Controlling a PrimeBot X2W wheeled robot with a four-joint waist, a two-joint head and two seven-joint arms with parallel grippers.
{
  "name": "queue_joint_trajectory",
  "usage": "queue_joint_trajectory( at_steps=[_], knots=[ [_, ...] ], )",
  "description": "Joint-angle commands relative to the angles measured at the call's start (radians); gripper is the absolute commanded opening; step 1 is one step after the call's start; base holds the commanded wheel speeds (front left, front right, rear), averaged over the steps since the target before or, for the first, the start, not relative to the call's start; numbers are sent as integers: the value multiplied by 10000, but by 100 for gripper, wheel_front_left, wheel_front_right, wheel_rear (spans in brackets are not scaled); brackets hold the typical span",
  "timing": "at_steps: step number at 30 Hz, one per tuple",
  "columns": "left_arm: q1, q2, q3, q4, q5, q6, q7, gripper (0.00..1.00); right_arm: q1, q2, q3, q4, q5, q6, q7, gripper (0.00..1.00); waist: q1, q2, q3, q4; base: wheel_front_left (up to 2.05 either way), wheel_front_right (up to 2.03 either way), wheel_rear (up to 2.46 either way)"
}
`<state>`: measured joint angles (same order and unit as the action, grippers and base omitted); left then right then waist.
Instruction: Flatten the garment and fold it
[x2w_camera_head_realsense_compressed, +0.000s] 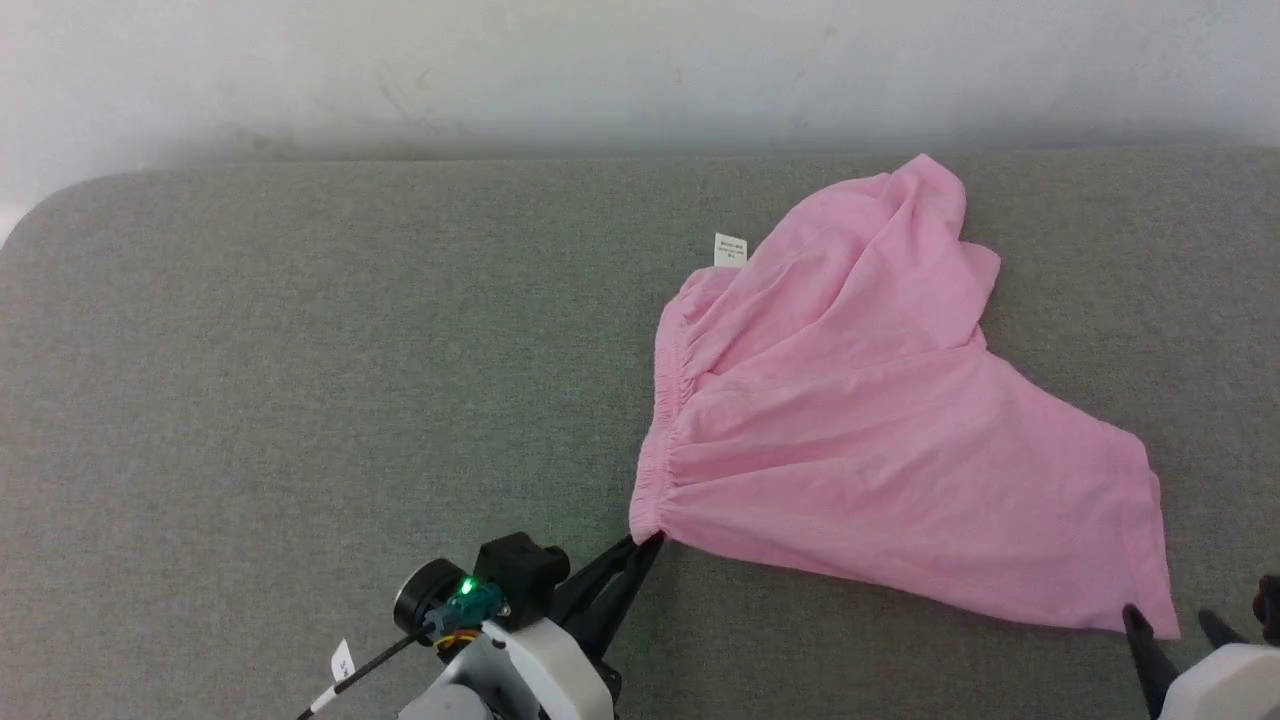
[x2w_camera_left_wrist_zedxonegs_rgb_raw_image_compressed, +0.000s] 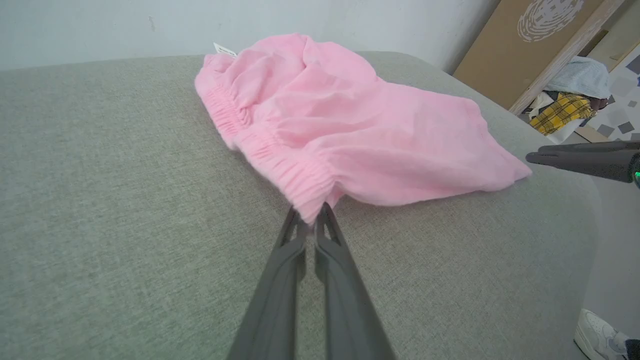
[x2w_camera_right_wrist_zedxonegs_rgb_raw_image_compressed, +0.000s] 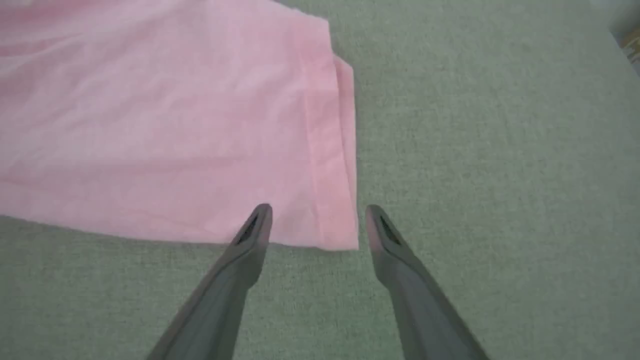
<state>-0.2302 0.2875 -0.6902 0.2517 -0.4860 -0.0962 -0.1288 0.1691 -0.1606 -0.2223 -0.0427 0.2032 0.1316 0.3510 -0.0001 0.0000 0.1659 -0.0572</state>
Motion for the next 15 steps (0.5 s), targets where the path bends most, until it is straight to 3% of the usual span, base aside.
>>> queue_joint_trajectory(
  at_steps=[1, 6, 15],
  knots=[
    [191, 142, 69, -262, -23, 127, -90, 0, 254, 172, -236, -14, -18, -9, 553, 100, 1, 0, -131, 104, 0, 0, 0],
    [330, 307, 25, -777, -19, 221, 49, 0, 212, 528, -738, 77, -297, -9, 1162, 100, 1, 0, -125, 204, 0, 0, 0],
    [367, 433, -116, -1167, -14, 223, 222, 0, -321, 711, -929, 884, -572, -9, 1090, 100, 1, 0, 26, 367, 0, 0, 0]
  ],
)
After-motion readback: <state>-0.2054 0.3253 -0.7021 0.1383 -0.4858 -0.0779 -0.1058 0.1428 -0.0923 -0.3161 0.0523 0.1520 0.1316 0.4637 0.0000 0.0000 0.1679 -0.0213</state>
